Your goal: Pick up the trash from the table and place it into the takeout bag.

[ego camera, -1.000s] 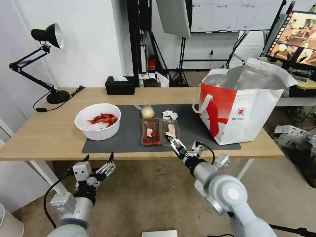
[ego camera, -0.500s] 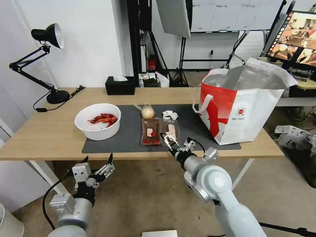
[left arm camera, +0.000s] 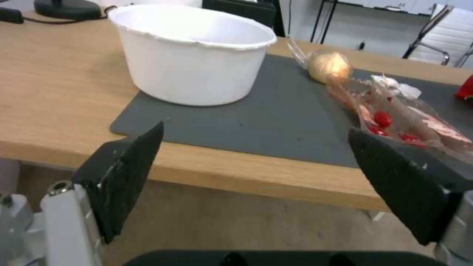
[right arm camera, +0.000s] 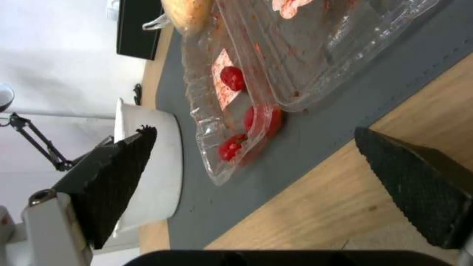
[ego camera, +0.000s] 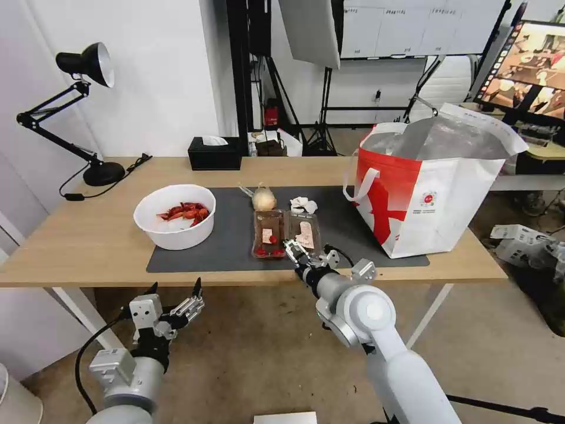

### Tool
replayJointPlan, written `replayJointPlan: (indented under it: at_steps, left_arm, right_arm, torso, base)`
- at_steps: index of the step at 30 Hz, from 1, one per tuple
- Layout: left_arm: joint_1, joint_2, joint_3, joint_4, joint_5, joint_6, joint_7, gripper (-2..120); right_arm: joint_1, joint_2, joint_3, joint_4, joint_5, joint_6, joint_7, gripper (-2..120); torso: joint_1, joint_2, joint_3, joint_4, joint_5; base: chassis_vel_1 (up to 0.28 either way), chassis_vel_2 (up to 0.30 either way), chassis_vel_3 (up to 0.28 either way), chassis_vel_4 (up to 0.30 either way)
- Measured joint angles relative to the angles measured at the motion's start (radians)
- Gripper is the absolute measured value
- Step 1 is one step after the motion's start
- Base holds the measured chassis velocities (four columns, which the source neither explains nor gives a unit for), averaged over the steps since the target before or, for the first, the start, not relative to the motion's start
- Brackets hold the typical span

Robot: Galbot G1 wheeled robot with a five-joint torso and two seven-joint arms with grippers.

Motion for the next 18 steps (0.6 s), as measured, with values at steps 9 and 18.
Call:
replayJointPlan:
  at_steps: [9, 18]
  left_arm:
    - [0.004, -0.005, -0.001, 0.001, 0.002, -0.003, 0.000, 100]
    - [0.002, -0.009, 0.001, 0.008, 0.004, -0.004, -0.001, 100]
  right_arm:
    - [-0.008, -0.013, -0.002, 0.029, 0.001, -0.005, -0.013, 100]
    - [-0.004, 0.002, 0.004, 0.005, -0.004, -0.005, -0.035, 100]
  torso:
    - [0.000, 0.000, 0.000, 0.0001, 0.0000]
    - [0.000, 0.000, 0.000, 0.0001, 0.0000]
  base:
    - [0.000, 0.000, 0.000, 0.000]
    - [0.000, 0.000, 0.000, 0.000]
